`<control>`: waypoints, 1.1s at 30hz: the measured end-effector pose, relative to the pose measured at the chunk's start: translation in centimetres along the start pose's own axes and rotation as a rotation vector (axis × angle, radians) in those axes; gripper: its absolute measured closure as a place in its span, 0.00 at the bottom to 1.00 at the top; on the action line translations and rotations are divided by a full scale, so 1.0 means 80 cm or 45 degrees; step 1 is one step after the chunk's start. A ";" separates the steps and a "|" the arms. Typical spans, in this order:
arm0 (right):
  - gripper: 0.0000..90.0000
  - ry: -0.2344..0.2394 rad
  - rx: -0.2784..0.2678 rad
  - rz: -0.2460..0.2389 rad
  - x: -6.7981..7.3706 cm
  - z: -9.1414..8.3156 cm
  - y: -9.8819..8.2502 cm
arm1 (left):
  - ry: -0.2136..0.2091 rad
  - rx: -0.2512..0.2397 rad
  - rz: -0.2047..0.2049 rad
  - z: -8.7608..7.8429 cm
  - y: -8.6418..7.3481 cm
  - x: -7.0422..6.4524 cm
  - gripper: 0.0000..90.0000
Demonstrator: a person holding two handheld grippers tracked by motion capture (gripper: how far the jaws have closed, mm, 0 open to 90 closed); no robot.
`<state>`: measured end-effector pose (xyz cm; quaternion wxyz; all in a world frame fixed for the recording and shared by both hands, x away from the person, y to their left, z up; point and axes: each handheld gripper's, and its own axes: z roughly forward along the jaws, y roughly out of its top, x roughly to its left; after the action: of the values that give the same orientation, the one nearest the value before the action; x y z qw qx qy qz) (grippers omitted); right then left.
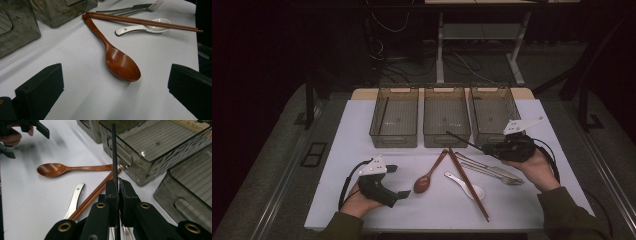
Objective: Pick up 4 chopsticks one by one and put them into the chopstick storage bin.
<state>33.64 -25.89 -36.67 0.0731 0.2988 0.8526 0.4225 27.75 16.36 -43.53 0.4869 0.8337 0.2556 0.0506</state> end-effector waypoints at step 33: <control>0.95 -0.027 0.005 0.001 0.001 0.097 0.119 | -0.003 -0.021 -0.007 -0.002 0.001 -0.001 0.00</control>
<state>40.80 -16.19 -34.27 0.0812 0.3037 0.8525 0.4177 27.65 16.42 -43.37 0.4941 0.8291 0.2568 0.0504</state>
